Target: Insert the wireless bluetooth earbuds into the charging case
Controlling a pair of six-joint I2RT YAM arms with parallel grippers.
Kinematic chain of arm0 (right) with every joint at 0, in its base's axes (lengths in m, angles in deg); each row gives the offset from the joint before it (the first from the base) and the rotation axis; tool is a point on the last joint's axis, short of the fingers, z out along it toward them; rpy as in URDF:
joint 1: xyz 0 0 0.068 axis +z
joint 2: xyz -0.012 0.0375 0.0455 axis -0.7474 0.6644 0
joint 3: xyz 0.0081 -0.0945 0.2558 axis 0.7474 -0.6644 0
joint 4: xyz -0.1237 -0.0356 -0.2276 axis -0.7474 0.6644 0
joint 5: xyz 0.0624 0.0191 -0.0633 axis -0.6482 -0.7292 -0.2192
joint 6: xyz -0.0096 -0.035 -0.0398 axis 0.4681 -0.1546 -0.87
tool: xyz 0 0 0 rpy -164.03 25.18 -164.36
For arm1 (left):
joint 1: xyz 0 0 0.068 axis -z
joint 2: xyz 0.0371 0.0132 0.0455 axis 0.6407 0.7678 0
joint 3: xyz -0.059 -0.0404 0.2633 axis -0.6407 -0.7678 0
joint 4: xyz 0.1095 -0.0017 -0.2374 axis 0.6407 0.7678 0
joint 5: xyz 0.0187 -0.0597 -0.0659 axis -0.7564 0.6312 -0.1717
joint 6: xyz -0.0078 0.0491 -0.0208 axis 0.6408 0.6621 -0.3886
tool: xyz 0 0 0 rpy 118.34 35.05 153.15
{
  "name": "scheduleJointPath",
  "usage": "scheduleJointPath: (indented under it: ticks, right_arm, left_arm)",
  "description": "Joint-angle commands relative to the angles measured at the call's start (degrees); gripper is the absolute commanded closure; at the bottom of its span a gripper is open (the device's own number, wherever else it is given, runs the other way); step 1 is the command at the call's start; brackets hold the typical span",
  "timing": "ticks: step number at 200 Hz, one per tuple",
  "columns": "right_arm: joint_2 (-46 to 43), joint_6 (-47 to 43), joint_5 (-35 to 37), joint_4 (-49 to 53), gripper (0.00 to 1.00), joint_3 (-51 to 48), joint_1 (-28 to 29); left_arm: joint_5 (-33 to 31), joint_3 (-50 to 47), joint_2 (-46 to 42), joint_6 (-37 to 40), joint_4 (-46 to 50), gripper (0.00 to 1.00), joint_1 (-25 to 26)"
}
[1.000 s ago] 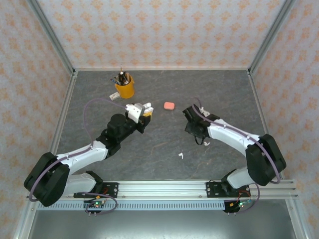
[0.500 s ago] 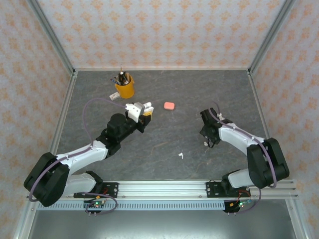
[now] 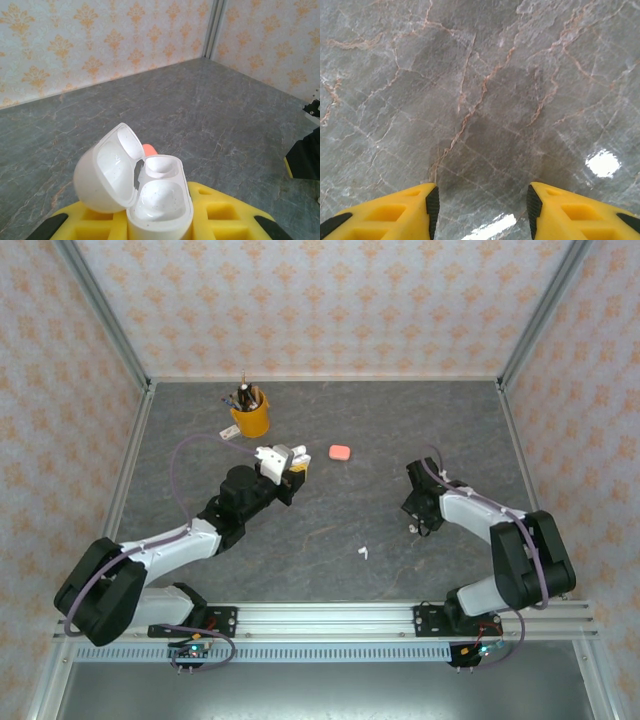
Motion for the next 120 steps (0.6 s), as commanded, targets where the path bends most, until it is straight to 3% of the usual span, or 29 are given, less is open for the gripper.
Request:
scheduleJointPath:
  ticks: [1, 43, 120]
  right_arm:
    - [-1.84, 2.11, -6.82, 1.05, 0.50, -2.88, 0.34]
    - [-5.99, 4.68, -10.45, 1.45, 0.50, -5.41, 2.17]
    - [-8.86, 9.45, -11.10, 5.28, 0.52, -5.45, 10.85]
  left_arm:
    - [1.02, 2.01, 0.83, -0.89, -3.15, 1.00, 0.23]
    - [1.18, 2.39, 1.76, -1.33, -3.88, 1.00, 0.24]
    - [1.05, 2.61, 1.67, -1.66, -4.08, 1.00, 0.24]
